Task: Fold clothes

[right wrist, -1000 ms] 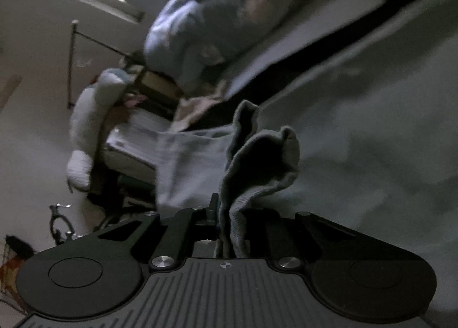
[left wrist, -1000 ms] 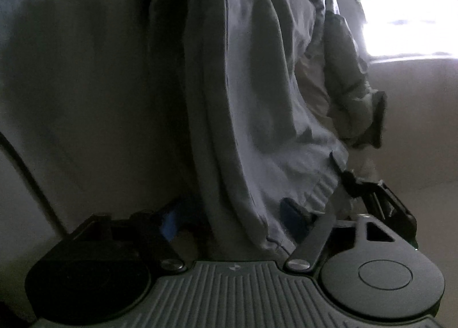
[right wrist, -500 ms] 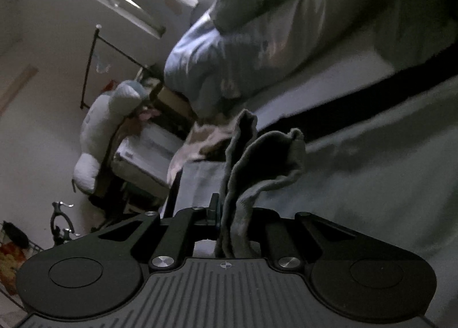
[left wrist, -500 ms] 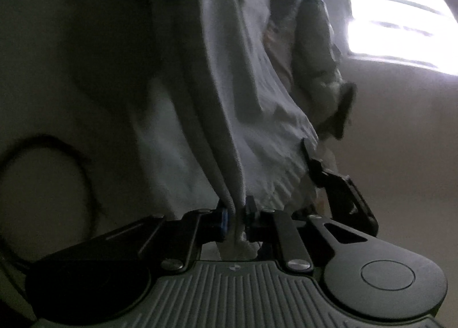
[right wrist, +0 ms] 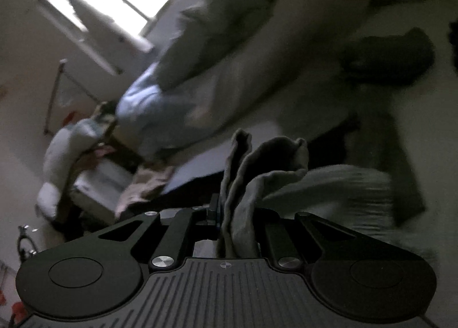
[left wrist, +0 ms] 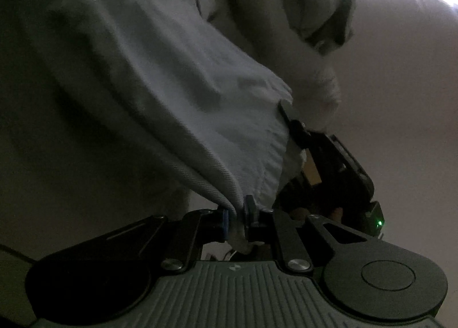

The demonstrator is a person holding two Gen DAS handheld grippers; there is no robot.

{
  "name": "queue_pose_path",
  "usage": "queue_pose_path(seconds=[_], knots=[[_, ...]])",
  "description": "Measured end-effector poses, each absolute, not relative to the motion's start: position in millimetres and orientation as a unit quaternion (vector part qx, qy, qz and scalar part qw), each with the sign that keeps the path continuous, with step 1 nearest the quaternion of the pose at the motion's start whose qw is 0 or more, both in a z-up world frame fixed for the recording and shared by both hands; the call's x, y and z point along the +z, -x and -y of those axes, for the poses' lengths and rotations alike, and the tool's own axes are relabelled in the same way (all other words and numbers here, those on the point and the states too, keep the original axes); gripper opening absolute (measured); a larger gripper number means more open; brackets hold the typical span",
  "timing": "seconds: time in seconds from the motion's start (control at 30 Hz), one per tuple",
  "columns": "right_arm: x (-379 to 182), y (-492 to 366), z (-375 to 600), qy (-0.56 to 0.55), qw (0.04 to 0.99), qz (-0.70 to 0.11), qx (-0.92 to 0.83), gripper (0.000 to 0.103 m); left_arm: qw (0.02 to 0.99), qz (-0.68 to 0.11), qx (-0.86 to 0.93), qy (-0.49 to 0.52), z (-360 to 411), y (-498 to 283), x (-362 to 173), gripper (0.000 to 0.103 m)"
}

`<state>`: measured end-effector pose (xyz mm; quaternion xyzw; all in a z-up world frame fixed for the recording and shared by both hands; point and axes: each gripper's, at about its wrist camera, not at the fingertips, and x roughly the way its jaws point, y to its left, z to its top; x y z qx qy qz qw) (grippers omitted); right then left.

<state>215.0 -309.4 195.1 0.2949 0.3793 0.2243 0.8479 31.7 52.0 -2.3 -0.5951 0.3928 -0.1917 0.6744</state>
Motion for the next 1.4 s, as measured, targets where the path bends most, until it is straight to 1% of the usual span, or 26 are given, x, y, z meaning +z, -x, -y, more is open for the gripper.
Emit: queue_pose_path(seconds=[0.2, 0.27, 0.3, 0.33, 0.37, 0.4, 0.43, 0.5, 0.6, 0.67, 0.73, 0.87, 0.93, 1.0, 1.07, 1.13, 1.23, 1.27, 1.33, 1.4], knots=[[166.9, -212.5, 337.2, -0.287, 0.849, -0.402, 0.186, 0.011, 0.688, -0.422, -0.153, 0.57, -35.7, -33.0, -45.6, 0.012], [157.5, -211.7, 346.5, -0.284, 0.849, -0.41, 0.174, 0.015, 0.692, -0.429, -0.147, 0.562, -32.9, -36.3, -54.1, 0.023], [152.8, -211.2, 351.1, -0.282, 0.849, -0.413, 0.167, 0.017, 0.694, -0.43, -0.146, 0.558, -30.8, -34.9, -57.9, 0.024], [148.2, -210.8, 355.7, -0.281, 0.849, -0.417, 0.161, 0.023, 0.697, -0.432, -0.146, 0.553, -28.7, -33.7, -60.5, 0.029], [143.5, -210.4, 360.4, -0.279, 0.849, -0.421, 0.155, 0.026, 0.7, -0.433, -0.146, 0.549, -26.6, -32.4, -63.1, 0.033], [138.8, -210.0, 365.0, -0.278, 0.849, -0.424, 0.148, 0.033, 0.701, -0.435, -0.146, 0.546, -25.4, -31.5, -64.9, 0.045], [134.1, -209.6, 369.6, -0.276, 0.849, -0.428, 0.142, 0.047, 0.7, -0.438, -0.147, 0.545, -25.3, -31.1, -65.7, 0.059], [124.7, -208.7, 378.9, -0.273, 0.848, -0.435, 0.129, 0.063, 0.699, -0.446, -0.151, 0.539, -22.7, -32.8, -63.6, 0.066], [134.6, -184.6, 382.6, -0.261, 0.859, -0.422, 0.125, 0.064, 0.703, -0.451, -0.159, 0.527, -21.2, -28.3, -58.7, 0.082], [143.8, -166.0, 384.0, -0.252, 0.867, -0.411, 0.124, 0.067, 0.707, -0.446, -0.163, 0.523, -29.2, -17.1, -50.4, 0.084], [153.0, -147.3, 385.4, -0.242, 0.875, -0.4, 0.123, 0.076, 0.715, -0.44, -0.162, 0.519, -38.6, -3.9, -46.0, 0.085], [171.5, -110.1, 388.2, -0.223, 0.89, -0.378, 0.121, 0.077, 0.744, -0.415, -0.147, 0.503, -73.1, 21.3, -29.3, 0.088], [183.7, -90.9, 389.6, -0.217, 0.896, -0.367, 0.123, 0.078, 0.76, -0.397, -0.135, 0.496, -89.9, 36.2, -13.1, 0.089], [203.6, -70.2, 390.8, -0.22, 0.897, -0.36, 0.133, 0.078, 0.778, -0.372, -0.119, 0.492, -103.5, 31.3, 12.0, 0.091], [223.6, -49.9, 391.0, -0.221, 0.898, -0.353, 0.144, 0.079, 0.794, -0.343, -0.096, 0.493, -131.9, 47.6, 28.1, 0.093], [244.9, -29.7, 388.7, -0.215, 0.901, -0.344, 0.156, 0.084, 0.806, -0.314, -0.073, 0.496, -160.3, 66.6, 44.2, 0.095], [278.3, 1.3, 386.5, -0.213, 0.903, -0.325, 0.186, 0.087, 0.823, -0.27, -0.039, 0.499, -202.3, 94.0, 68.9, 0.096], [289.2, 10.8, 386.0, -0.215, 0.902, -0.318, 0.197, 0.088, 0.827, -0.256, -0.028, 0.499, -214.2, 98.3, 76.9, 0.097], [307.6, 27.9, 386.1, -0.215, 0.904, -0.307, 0.207, 0.09, 0.836, -0.229, -0.01, 0.498, -238.2, 108.5, 92.5, 0.103], [325.2, 44.6, 386.5, -0.213, 0.906, -0.295, 0.216, 0.091, 0.846, -0.208, 0.001, 0.491, -254.1, 117.6, 104.9, 0.103]])
